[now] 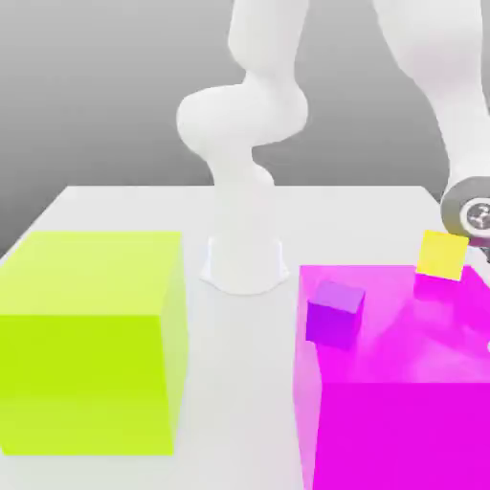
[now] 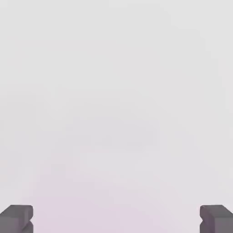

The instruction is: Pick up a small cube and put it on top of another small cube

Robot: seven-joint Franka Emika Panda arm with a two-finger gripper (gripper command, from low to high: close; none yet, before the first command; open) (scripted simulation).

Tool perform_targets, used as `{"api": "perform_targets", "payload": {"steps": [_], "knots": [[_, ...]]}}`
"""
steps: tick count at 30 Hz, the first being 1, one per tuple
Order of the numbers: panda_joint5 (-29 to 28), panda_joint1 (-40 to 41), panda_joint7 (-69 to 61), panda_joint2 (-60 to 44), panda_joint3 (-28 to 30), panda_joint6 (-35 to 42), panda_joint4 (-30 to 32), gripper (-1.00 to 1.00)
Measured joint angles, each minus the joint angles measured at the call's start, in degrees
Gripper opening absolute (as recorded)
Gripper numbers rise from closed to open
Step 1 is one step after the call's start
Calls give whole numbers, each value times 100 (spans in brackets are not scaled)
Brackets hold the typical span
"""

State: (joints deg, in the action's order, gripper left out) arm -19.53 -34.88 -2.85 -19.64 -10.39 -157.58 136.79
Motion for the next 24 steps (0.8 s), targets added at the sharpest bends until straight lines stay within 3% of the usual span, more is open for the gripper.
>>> {"api": "perform_targets", "payload": {"steps": [16,20,24], "knots": [[2061,75,784,1217,-1079,-177,1971,0],[2072,87,1643,1709,-998,-386,2449,0],[1568,117,2311,1582,-832,-827,2528,0]]}}
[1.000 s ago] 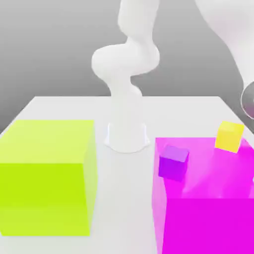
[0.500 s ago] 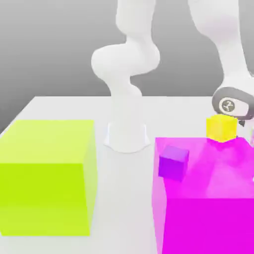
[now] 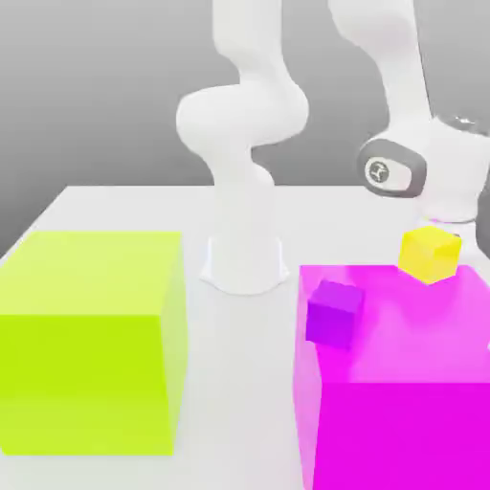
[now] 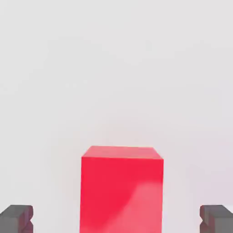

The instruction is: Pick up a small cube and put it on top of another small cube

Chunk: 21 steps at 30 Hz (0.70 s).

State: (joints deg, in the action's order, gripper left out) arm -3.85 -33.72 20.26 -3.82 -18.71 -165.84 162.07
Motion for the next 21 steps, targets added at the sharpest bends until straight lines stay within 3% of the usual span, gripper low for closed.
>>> {"api": "perform_targets", "payload": {"steps": [9,10,16,21], "knots": [[-1263,-973,953,-1151,1274,-920,-222,0],[-1321,-1058,995,-1227,1376,-982,-233,-100],[-1365,-1102,1030,-1265,1426,-1008,-239,-100],[-888,-612,686,-767,814,-619,-155,-100]]}}
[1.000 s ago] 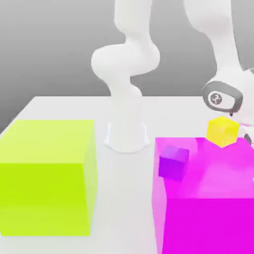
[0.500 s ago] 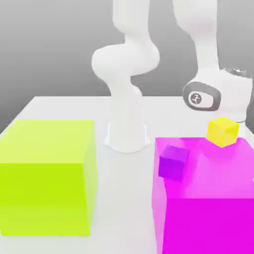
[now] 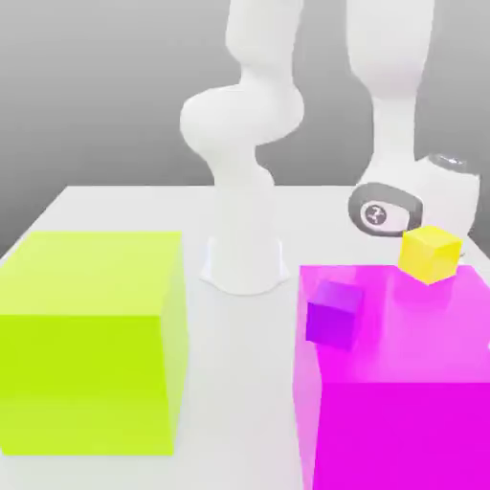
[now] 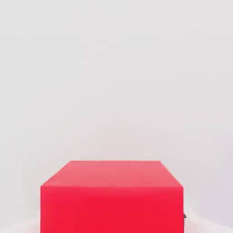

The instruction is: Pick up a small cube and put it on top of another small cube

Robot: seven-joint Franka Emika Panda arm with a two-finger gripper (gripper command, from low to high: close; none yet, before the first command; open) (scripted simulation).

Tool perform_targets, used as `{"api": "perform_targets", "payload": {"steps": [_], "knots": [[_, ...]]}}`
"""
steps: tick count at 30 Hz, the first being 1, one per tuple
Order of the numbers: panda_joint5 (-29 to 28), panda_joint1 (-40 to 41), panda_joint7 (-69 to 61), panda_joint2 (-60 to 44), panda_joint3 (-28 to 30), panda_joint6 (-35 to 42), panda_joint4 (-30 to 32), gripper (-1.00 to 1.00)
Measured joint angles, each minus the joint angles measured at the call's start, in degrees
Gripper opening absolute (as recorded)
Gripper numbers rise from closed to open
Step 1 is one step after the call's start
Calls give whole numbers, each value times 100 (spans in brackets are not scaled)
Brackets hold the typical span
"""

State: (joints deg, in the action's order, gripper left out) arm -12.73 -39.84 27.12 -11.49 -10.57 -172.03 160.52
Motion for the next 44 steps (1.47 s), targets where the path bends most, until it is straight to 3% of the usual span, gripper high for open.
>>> {"api": "perform_targets", "payload": {"steps": [8,14,16,24,35,39,40,44], "knots": [[1206,245,-836,979,-574,801,198,-100],[2750,119,-75,520,-868,1813,-861,-100],[2914,165,224,426,-822,2195,-1277,-100],[2858,510,1272,288,-349,3732,-2935,-100],[1690,1469,2360,521,607,5848,-5187,-100],[1288,1583,2362,466,702,5414,-4935,-100],[1272,1581,2363,411,703,5237,-4817,100],[1272,1581,2362,411,703,5237,-4817,100]]}}
